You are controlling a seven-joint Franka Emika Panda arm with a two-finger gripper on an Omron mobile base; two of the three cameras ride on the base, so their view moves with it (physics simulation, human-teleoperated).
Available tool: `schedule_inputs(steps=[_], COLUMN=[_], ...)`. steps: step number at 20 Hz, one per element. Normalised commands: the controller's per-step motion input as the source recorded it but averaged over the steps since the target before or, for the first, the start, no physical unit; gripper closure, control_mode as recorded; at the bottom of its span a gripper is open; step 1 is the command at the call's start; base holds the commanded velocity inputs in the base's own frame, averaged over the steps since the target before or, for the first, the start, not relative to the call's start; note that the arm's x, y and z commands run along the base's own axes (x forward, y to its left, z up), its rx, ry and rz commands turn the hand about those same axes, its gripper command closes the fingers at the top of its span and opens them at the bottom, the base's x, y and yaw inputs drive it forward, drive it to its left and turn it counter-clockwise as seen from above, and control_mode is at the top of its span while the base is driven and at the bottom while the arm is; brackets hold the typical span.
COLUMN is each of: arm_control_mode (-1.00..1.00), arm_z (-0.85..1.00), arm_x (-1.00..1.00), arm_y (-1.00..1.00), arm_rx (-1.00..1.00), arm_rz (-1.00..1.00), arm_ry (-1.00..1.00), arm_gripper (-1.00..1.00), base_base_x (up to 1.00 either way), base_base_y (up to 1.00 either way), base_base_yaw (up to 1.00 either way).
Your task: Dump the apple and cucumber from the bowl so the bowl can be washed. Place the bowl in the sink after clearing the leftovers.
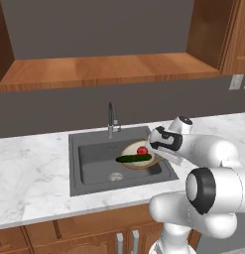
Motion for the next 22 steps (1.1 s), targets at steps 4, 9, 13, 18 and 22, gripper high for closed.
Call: schedule_inputs(steps=[4,9,13,18,22], arm_control_mode=[-1.00,-1.00,-1.00,-1.00,-1.00], arm_z=[0.00,-0.13,-0.17,-0.10,-0.02], arm_x=[0.31,0.15,0.06,0.10,0.03], arm_y=[0.08,0.17,0.23,0.09,0.00], arm_rx=[-0.02,-0.12,-0.21,-0.15,-0.03], arm_rz=[0.00,0.00,0.00,0.00,0.00], arm_ry=[0.00,0.00,0.01,0.00,0.00], arm_gripper=[1.00,1.00,1.00,1.00,1.00], base_base_x=[0.00,0.00,0.00,0.00,0.00], base_base_y=[0.00,0.00,0.00,0.00,0.00], base_base_yaw=[0.00,0.00,0.00,0.00,0.00])
